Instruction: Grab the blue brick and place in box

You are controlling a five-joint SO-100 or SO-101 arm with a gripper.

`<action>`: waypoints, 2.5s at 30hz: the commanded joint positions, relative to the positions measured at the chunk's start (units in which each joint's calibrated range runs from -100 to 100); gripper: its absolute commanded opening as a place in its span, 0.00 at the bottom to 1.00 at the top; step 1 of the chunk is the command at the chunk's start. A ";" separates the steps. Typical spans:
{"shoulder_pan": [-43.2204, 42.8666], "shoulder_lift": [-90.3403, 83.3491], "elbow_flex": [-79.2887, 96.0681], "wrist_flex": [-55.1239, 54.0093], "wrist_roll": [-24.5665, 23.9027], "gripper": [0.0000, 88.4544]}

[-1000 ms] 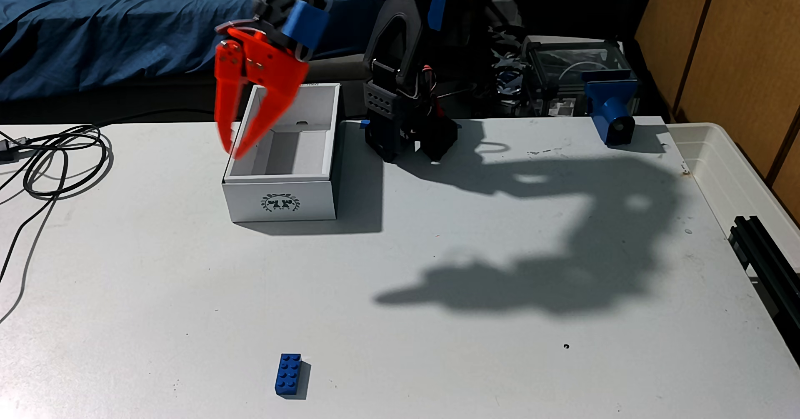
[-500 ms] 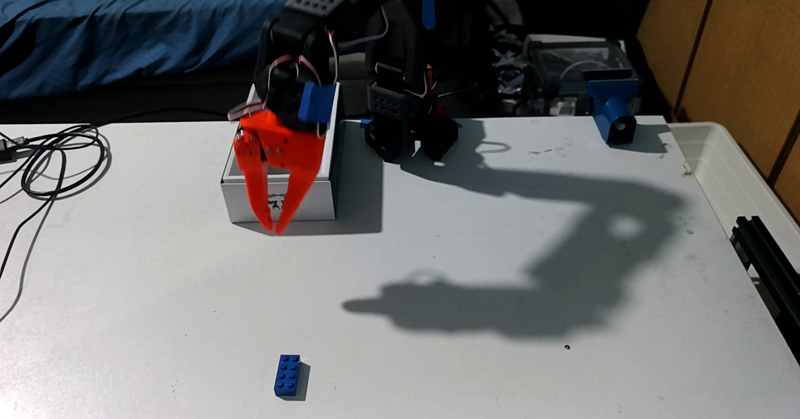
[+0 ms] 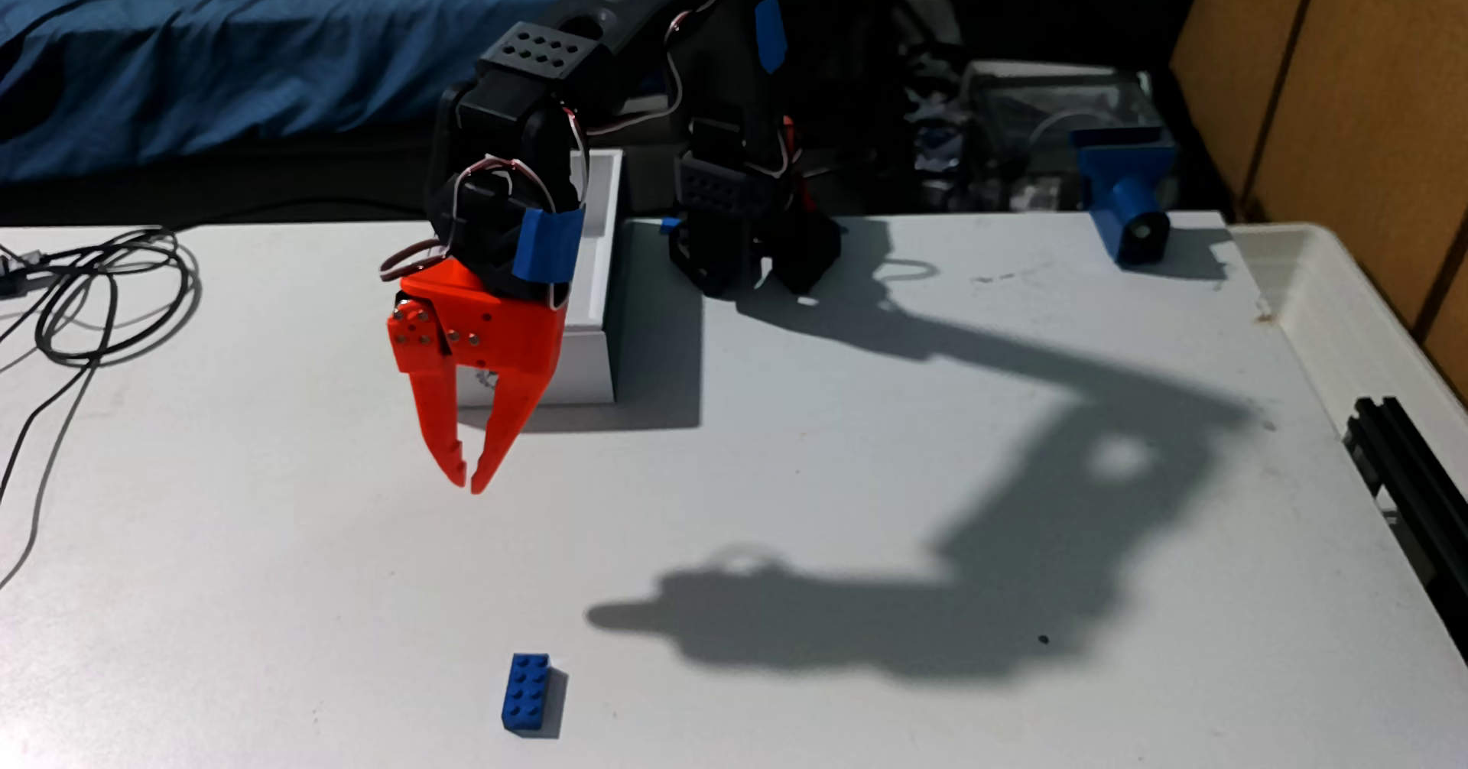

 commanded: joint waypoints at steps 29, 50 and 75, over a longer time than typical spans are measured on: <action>-8.55 17.64 -18.87 -0.57 -4.38 0.45; -11.44 33.37 -34.04 -0.40 -4.38 0.45; -11.67 33.62 -33.24 0.46 -4.80 0.29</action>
